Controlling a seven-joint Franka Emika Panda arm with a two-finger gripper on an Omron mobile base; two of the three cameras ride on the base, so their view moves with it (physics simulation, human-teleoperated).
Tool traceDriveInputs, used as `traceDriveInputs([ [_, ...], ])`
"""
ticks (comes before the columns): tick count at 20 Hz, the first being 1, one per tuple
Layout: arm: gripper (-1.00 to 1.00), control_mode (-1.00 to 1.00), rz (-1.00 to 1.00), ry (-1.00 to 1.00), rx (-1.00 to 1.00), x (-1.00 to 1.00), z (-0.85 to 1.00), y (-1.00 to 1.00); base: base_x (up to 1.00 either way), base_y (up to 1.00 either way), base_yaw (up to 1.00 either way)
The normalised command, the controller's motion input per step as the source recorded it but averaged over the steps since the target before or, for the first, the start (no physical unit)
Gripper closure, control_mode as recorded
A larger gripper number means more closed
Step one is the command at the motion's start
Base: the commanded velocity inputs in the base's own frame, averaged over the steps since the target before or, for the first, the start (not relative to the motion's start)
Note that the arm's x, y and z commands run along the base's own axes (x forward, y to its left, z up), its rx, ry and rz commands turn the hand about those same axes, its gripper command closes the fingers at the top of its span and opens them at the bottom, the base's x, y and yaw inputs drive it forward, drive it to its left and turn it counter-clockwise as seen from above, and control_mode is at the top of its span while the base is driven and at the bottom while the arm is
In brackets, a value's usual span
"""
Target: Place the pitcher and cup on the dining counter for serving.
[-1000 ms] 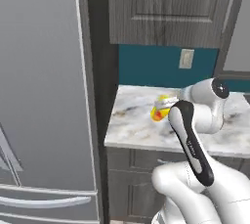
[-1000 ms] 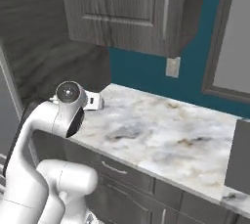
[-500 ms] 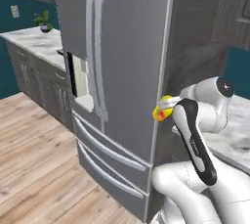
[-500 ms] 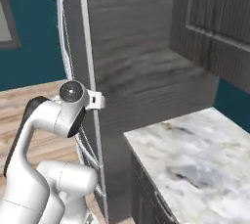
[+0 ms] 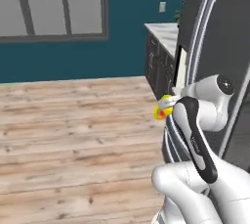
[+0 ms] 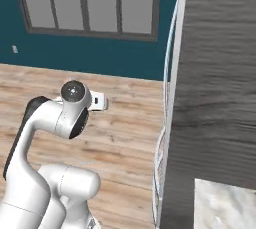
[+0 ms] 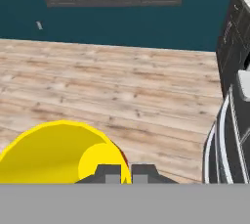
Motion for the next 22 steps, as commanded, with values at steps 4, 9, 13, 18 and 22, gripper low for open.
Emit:
traceDriveInputs([
  [4,1.00,1.00,0.00,0.00,0.00,0.00,0.00,0.00,0.00,0.04,1.00],
  [9,1.00,1.00,0.00,0.00,0.00,0.00,0.00,0.00,0.00,0.03,1.00],
  [13,1.00,1.00,0.00,0.00,0.00,0.00,0.00,0.00,0.00,0.00,1.00],
  [18,1.00,1.00,0.00,0.00,0.00,0.00,0.00,0.00,0.01,0.03,0.99],
  [22,1.00,1.00,0.00,0.00,0.00,0.00,0.00,0.00,0.41,0.26,0.84],
])
